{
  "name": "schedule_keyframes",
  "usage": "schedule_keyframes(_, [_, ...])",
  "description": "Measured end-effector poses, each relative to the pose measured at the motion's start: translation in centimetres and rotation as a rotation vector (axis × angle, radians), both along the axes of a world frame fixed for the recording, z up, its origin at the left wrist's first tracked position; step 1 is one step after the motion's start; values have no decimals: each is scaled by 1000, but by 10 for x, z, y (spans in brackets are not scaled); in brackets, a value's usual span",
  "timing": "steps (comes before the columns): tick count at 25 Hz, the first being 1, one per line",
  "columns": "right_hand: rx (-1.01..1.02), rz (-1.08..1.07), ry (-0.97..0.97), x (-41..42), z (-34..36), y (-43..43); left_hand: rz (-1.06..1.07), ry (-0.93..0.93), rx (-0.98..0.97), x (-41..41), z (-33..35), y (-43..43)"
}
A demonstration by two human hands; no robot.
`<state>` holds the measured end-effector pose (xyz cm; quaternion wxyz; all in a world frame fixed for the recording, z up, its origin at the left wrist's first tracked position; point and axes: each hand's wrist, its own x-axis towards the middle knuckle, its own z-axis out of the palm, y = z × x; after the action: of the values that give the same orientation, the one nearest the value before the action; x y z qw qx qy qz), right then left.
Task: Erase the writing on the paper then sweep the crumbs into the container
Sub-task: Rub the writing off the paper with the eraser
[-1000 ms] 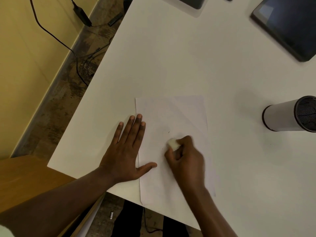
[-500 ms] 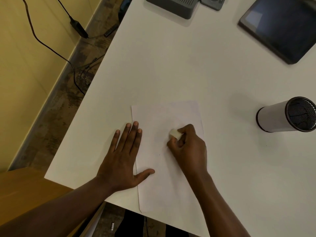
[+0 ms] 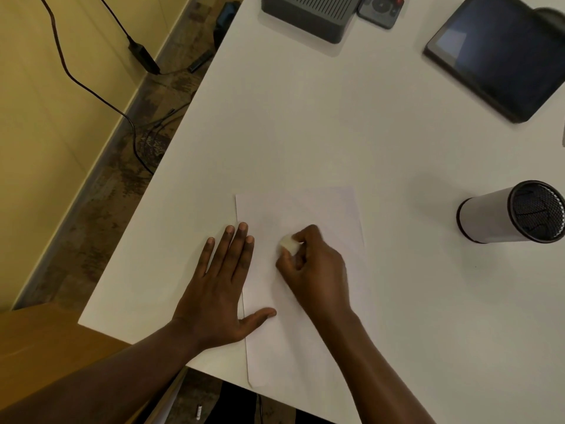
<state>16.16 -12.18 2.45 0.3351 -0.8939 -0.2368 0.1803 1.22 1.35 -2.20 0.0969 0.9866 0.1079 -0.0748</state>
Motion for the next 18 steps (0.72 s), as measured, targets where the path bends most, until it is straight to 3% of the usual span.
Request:
schedule_keyframes(5, [-24,-149,15,49,-6,7,2,-3,-3,0,-1,0])
schedule_keyframes(8, [-33,49,-28,33,-3,11,4,-4,-11,1,-1,1])
schedule_keyframes(12, [-47,-104,-14,49,-3,6,3,7,-12,1,-1,0])
schedule_keyframes(16, [-67,133,-17,9,4,-10,2,6,-15,1,0,0])
schedule_keyframes(18, [-96,57,0,12,1,-21,1,0,-18,1,1,0])
